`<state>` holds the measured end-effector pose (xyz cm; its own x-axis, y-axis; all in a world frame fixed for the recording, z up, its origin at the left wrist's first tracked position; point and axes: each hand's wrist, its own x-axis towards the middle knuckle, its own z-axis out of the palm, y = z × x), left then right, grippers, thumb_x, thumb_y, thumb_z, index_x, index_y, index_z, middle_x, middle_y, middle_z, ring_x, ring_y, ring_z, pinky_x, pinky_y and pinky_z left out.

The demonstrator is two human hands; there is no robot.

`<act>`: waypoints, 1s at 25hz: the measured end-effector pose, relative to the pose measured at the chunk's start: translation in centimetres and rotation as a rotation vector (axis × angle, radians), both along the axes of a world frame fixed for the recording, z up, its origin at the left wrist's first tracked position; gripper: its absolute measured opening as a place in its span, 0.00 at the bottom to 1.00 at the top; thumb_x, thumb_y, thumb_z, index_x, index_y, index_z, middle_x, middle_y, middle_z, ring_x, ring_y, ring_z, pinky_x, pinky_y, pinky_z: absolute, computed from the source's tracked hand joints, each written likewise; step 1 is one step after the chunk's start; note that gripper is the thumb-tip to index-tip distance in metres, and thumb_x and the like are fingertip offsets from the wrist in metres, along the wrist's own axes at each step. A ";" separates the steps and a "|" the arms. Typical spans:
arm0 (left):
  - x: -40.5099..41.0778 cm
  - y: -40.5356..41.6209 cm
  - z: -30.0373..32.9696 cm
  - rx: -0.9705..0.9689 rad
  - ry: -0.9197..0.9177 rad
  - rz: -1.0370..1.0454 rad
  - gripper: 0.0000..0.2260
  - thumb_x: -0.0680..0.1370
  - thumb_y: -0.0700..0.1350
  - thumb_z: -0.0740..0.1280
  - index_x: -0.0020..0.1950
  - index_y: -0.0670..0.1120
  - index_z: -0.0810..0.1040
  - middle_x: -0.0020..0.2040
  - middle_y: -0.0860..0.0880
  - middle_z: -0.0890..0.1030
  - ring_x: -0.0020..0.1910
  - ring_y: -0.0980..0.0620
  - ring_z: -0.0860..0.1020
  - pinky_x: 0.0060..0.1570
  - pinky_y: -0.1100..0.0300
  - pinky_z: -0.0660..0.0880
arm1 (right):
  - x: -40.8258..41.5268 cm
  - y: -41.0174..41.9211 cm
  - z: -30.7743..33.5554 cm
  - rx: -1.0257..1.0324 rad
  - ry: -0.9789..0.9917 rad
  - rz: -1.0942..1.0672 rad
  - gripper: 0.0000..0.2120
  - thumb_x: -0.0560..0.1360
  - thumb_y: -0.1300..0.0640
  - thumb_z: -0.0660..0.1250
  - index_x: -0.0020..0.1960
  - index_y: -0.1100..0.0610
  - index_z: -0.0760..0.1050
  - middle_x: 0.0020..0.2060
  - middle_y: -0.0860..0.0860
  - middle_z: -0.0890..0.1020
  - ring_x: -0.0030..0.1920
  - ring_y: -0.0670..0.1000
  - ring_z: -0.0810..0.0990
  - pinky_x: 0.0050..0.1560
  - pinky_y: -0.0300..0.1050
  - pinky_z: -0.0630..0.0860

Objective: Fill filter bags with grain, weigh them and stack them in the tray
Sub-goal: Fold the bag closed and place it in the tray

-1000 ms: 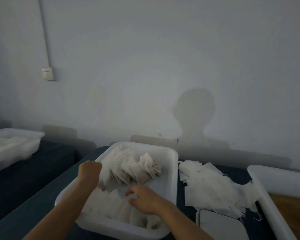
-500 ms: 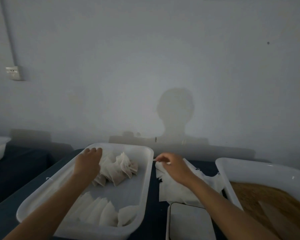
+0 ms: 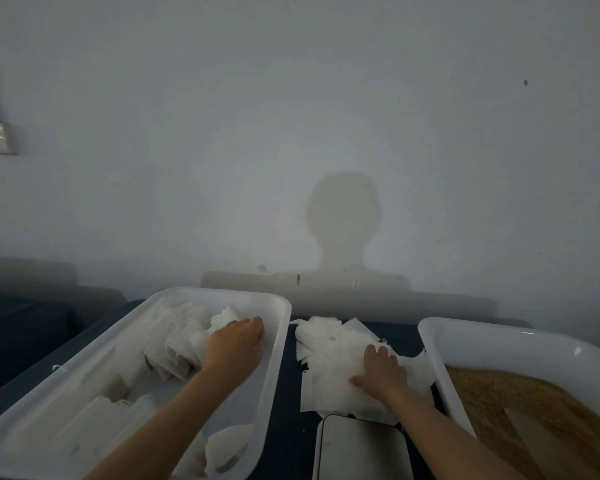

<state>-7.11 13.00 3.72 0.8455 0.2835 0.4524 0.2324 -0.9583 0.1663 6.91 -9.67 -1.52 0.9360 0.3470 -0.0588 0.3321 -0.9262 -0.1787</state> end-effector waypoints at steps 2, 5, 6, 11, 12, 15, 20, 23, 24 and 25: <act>0.1 0.2 -0.4 -0.024 -0.005 -0.006 0.04 0.79 0.47 0.61 0.50 0.51 0.74 0.45 0.55 0.80 0.43 0.57 0.77 0.46 0.63 0.75 | 0.5 0.2 0.5 -0.054 -0.035 0.060 0.19 0.78 0.52 0.60 0.67 0.57 0.64 0.65 0.54 0.70 0.64 0.55 0.70 0.61 0.48 0.68; 0.2 0.1 -0.5 -0.040 -0.041 -0.022 0.04 0.79 0.47 0.60 0.50 0.51 0.75 0.45 0.56 0.80 0.41 0.58 0.76 0.42 0.65 0.72 | 1.4 -0.3 1.7 -0.038 0.036 0.099 0.17 0.76 0.52 0.66 0.63 0.57 0.72 0.61 0.53 0.76 0.61 0.52 0.74 0.60 0.44 0.69; 0.3 -0.2 -0.4 -0.042 -0.044 -0.035 0.05 0.79 0.46 0.60 0.50 0.51 0.75 0.45 0.56 0.80 0.40 0.58 0.75 0.40 0.67 0.70 | 1.7 -0.6 2.0 -0.014 0.070 0.099 0.17 0.76 0.53 0.68 0.62 0.58 0.74 0.61 0.53 0.77 0.61 0.52 0.75 0.61 0.43 0.70; 0.3 -3.2 0.8 -0.089 -0.068 -0.139 0.05 0.78 0.47 0.63 0.52 0.52 0.76 0.47 0.56 0.81 0.43 0.59 0.76 0.43 0.67 0.71 | 0.7 -2.0 2.9 0.124 -0.105 0.071 0.12 0.80 0.62 0.58 0.53 0.61 0.80 0.54 0.53 0.80 0.54 0.53 0.79 0.54 0.43 0.74; 0.2 -4.1 1.2 -0.118 -0.077 -0.179 0.05 0.78 0.47 0.63 0.52 0.51 0.76 0.48 0.56 0.81 0.44 0.58 0.77 0.46 0.66 0.73 | 0.1 -2.1 3.6 0.169 -0.159 0.071 0.13 0.81 0.60 0.57 0.49 0.61 0.79 0.49 0.52 0.80 0.51 0.53 0.79 0.50 0.43 0.74; 0.0 -7.6 2.7 -0.277 -0.058 -0.356 0.08 0.76 0.49 0.66 0.54 0.52 0.74 0.48 0.58 0.78 0.45 0.60 0.76 0.47 0.64 0.75 | -2.1 -2.7 6.8 0.492 -0.189 0.095 0.18 0.81 0.54 0.60 0.34 0.60 0.70 0.33 0.54 0.73 0.37 0.54 0.75 0.36 0.44 0.68; -0.2 -14.6 3.1 -0.844 -0.074 -0.475 0.26 0.68 0.64 0.69 0.58 0.54 0.65 0.56 0.59 0.71 0.52 0.62 0.73 0.47 0.68 0.72 | -7.0 -7.6 11.2 1.180 0.233 0.143 0.13 0.78 0.55 0.65 0.45 0.65 0.78 0.38 0.57 0.81 0.37 0.50 0.82 0.34 0.40 0.79; 0.0 -17.7 3.3 -1.510 0.062 -0.411 0.24 0.70 0.66 0.61 0.56 0.50 0.71 0.54 0.50 0.78 0.50 0.51 0.79 0.46 0.58 0.78 | -8.9 -11.9 12.1 1.446 0.521 0.208 0.11 0.74 0.55 0.66 0.49 0.63 0.80 0.41 0.55 0.82 0.42 0.51 0.81 0.40 0.42 0.79; -0.1 -18.6 3.2 -1.624 0.124 -0.405 0.19 0.74 0.64 0.61 0.52 0.49 0.75 0.49 0.48 0.82 0.46 0.49 0.81 0.40 0.59 0.78 | -9.0 -13.3 12.0 1.515 0.575 0.207 0.13 0.73 0.56 0.66 0.52 0.64 0.79 0.43 0.56 0.82 0.44 0.52 0.81 0.42 0.43 0.80; -0.4 -19.4 2.9 -1.632 0.159 -0.449 0.16 0.77 0.59 0.61 0.49 0.47 0.78 0.44 0.47 0.84 0.43 0.48 0.83 0.36 0.60 0.78 | -9.0 -14.7 11.8 1.558 0.606 0.202 0.16 0.73 0.56 0.66 0.55 0.66 0.78 0.45 0.57 0.82 0.45 0.53 0.80 0.43 0.45 0.80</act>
